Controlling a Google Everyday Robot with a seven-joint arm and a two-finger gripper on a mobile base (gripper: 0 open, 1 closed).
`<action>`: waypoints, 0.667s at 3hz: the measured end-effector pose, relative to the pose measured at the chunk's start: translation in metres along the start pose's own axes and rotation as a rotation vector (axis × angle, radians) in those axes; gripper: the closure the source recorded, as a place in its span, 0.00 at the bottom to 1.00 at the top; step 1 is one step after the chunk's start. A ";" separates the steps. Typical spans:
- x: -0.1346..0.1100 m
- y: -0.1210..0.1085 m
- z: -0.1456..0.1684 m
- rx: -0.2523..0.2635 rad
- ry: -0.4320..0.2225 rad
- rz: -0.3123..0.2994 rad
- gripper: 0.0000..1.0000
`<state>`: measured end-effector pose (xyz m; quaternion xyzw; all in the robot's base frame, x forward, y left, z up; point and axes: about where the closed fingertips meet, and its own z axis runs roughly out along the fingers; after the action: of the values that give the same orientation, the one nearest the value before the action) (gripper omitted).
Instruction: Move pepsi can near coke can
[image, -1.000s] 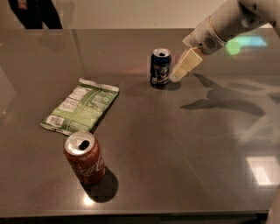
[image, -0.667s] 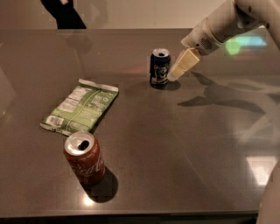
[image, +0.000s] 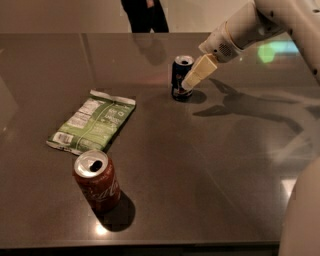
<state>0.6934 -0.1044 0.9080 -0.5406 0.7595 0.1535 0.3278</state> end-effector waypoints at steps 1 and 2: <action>-0.003 -0.003 0.008 -0.002 -0.006 0.013 0.00; -0.004 -0.004 0.014 -0.010 -0.010 0.026 0.17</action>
Offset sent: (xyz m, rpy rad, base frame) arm 0.0118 0.0096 -0.0057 0.0292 0.0237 -0.0234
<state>0.7024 -0.0946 0.9007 -0.5318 0.7639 0.1640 0.3267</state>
